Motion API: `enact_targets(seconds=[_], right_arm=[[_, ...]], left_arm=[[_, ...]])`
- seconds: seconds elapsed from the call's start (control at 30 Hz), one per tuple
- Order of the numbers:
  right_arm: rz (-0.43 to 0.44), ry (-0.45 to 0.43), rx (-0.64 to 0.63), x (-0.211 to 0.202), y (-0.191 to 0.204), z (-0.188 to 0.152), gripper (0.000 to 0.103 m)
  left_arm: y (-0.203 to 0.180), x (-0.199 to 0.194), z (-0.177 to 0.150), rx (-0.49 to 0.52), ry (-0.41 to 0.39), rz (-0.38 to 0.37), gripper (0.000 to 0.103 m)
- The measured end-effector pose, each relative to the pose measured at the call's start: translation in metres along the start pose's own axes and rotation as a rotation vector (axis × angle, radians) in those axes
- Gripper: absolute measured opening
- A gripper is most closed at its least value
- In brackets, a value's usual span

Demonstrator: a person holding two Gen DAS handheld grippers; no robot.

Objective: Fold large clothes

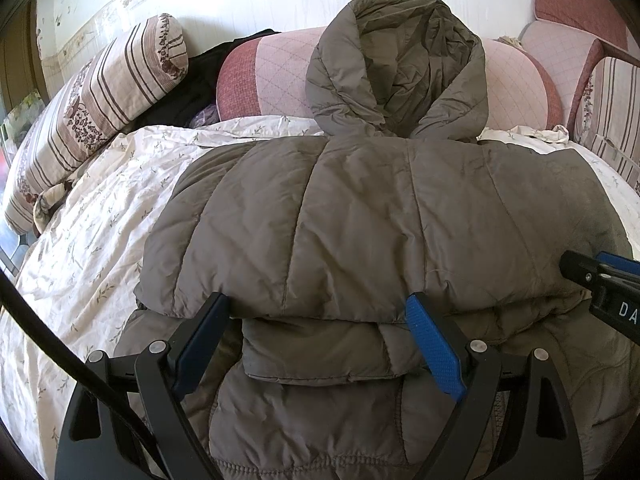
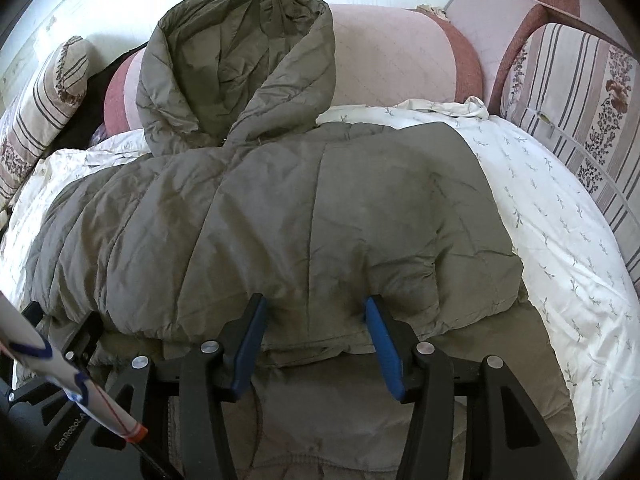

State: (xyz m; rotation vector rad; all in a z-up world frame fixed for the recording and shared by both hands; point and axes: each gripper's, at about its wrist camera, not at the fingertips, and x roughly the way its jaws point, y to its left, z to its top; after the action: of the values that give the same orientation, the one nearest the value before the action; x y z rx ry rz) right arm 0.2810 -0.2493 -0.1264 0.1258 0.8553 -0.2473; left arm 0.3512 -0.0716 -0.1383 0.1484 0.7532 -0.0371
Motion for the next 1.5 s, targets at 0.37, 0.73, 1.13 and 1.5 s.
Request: enact_targets(seconds=[0.37,0.73,1.13,1.5], right_arm=[[0.018,-0.052,0.038,-0.017,-0.006,0.006,0.056],[-0.024,-0.003,0.069,-0.001,-0.019,0.003,0.056],[-0.026,0.001,0.063,0.002,-0.016,0.001,0.060],[-0.016,-0.065,0.118,-0.021,-0.029,0.010,0.060]], left_arm=[[0.000,0.000,0.000,0.001,0.000,0.002,0.089],[-0.001,0.000,0.000,0.000,0.000,0.002,0.089],[-0.001,0.000,0.000,-0.001,-0.001,0.002,0.089],[0.020,-0.023,0.013,-0.067,-0.079,0.007,0.089]])
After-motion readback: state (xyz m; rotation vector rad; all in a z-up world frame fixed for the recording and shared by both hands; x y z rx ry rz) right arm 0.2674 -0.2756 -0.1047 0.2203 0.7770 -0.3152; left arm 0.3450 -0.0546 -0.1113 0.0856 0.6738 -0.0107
